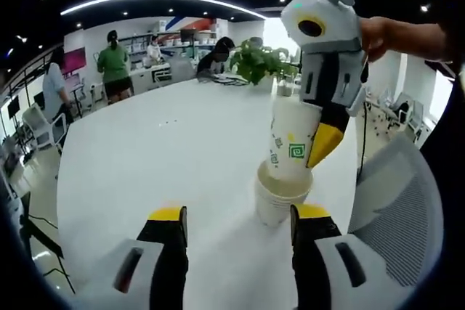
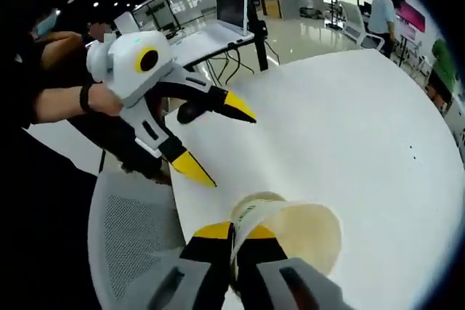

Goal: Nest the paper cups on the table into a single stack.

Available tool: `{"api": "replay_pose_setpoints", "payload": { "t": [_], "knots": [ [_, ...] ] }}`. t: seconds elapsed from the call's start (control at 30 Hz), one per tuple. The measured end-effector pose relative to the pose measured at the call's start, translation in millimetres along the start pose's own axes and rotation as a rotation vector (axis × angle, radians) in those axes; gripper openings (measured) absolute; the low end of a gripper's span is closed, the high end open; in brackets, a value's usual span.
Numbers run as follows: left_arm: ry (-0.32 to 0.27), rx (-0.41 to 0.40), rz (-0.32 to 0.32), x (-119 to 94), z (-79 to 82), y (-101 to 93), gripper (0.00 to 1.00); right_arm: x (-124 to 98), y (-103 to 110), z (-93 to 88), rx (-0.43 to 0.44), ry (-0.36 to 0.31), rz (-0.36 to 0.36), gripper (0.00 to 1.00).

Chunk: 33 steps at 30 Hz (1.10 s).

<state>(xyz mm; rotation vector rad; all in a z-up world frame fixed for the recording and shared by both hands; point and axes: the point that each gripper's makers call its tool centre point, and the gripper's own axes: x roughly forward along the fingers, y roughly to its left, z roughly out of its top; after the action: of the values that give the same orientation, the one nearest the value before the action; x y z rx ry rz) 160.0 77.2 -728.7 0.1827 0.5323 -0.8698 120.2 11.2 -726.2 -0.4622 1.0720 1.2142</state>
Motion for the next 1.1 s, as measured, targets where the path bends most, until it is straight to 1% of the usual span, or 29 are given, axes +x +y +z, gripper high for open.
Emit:
{"api": "replay_pose_setpoints", "payload": {
  "t": [0.07, 0.13, 0.23, 0.3, 0.4, 0.43, 0.53, 0.57, 0.6, 0.63, 0.67, 0.77, 0.93, 1.1],
  "knots": [
    [0.002, -0.006, 0.001, -1.2, -2.0, -0.2, 0.55, 0.8, 5.9, -0.4, -0.005, 0.012, -0.003, 0.00],
    [0.004, -0.009, 0.002, -3.4, -2.2, -2.5, 0.55, 8.9, 1.5, -0.7, -0.010, 0.030, 0.002, 0.00],
    [0.007, -0.010, 0.003, -6.9, -1.4, -6.2, 0.55, 13.7, 3.4, -4.0, -0.032, 0.061, -0.007, 0.00],
    [0.007, -0.014, 0.005, -6.0, -5.7, 0.3, 0.55, 17.8, 2.6, -4.5, -0.039, 0.071, -0.008, 0.00],
    [0.011, -0.012, 0.009, -8.1, -5.5, 3.0, 0.55, 24.7, -1.8, -5.5, -0.036, 0.086, -0.003, 0.00],
    [0.008, -0.016, 0.012, -9.9, -4.4, 5.1, 0.55, 23.6, 1.8, -6.8, -0.039, 0.092, -0.007, 0.00],
    [0.007, -0.019, 0.015, -10.3, -6.0, 8.8, 0.55, 24.3, 3.3, -8.2, -0.042, 0.099, -0.006, 0.00],
    [0.009, -0.019, 0.016, -10.5, -5.9, 9.1, 0.55, 27.9, -1.5, -7.7, -0.042, 0.100, -0.005, 0.00],
    [0.009, -0.019, 0.016, -8.1, -10.2, 15.2, 0.55, 29.5, -3.5, -7.6, -0.039, 0.101, -0.006, 0.00],
    [0.009, -0.020, 0.016, -7.6, -11.1, 16.6, 0.55, 26.5, 1.2, -8.4, -0.036, 0.101, -0.006, 0.00],
    [0.009, -0.021, 0.016, -8.6, -9.2, 14.0, 0.55, 25.9, 2.8, -8.6, -0.033, 0.100, -0.007, 0.00],
    [0.010, -0.020, 0.013, -9.9, -6.0, 7.9, 0.55, 26.6, 1.3, -8.7, -0.038, 0.103, -0.013, 0.01],
    [0.010, -0.021, 0.007, -6.7, -9.7, 9.6, 0.55, 25.7, -1.9, -9.3, -0.039, 0.101, -0.022, 0.04],
    [0.006, -0.020, 0.005, -6.5, -6.8, 7.4, 0.55, 20.2, 4.4, -10.4, -0.043, 0.096, -0.026, 0.08]
  ]
}}
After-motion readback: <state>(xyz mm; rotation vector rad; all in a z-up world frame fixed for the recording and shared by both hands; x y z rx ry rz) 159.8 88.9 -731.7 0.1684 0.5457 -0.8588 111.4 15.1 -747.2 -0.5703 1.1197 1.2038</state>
